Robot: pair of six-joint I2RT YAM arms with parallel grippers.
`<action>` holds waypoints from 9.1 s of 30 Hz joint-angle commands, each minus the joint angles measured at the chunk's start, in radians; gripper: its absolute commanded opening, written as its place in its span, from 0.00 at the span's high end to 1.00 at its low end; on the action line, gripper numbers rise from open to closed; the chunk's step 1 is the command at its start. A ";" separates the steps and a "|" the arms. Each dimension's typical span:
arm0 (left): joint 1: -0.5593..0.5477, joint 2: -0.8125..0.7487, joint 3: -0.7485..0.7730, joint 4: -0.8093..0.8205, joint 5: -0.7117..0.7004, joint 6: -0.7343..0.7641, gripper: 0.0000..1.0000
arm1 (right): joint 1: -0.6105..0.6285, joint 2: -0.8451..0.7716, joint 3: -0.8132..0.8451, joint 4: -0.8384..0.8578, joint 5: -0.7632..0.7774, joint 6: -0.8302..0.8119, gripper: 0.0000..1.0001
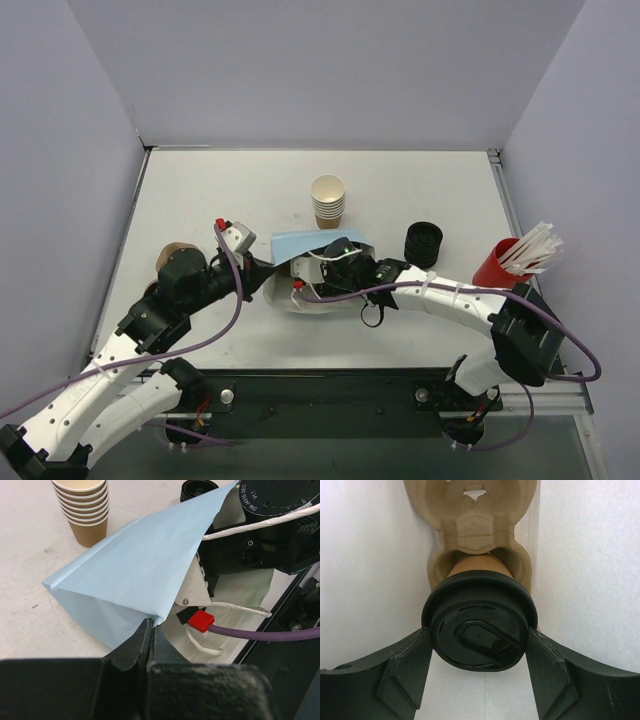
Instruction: Pack the takeout coffee
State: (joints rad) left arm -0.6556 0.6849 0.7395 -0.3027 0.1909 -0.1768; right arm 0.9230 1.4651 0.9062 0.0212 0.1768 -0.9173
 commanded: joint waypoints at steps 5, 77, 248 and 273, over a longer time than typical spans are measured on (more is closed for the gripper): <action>-0.007 -0.002 0.058 0.013 0.021 -0.013 1.00 | -0.023 0.058 0.011 -0.066 0.012 0.058 0.56; -0.007 0.064 0.092 -0.010 -0.021 0.028 1.00 | -0.041 -0.054 0.177 -0.256 0.023 0.193 0.11; -0.007 0.380 0.779 -0.478 -0.242 -0.012 0.04 | -0.145 -0.351 0.471 -0.236 -0.413 0.937 0.52; -0.004 0.332 0.908 -0.697 -0.381 -0.219 0.03 | -0.570 -0.373 0.610 -0.632 0.348 1.178 0.41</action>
State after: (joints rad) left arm -0.6601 0.9928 1.6016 -0.9031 -0.1604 -0.3557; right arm 0.4881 1.1721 1.5543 -0.5068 0.4622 0.1986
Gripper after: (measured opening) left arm 0.974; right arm 0.598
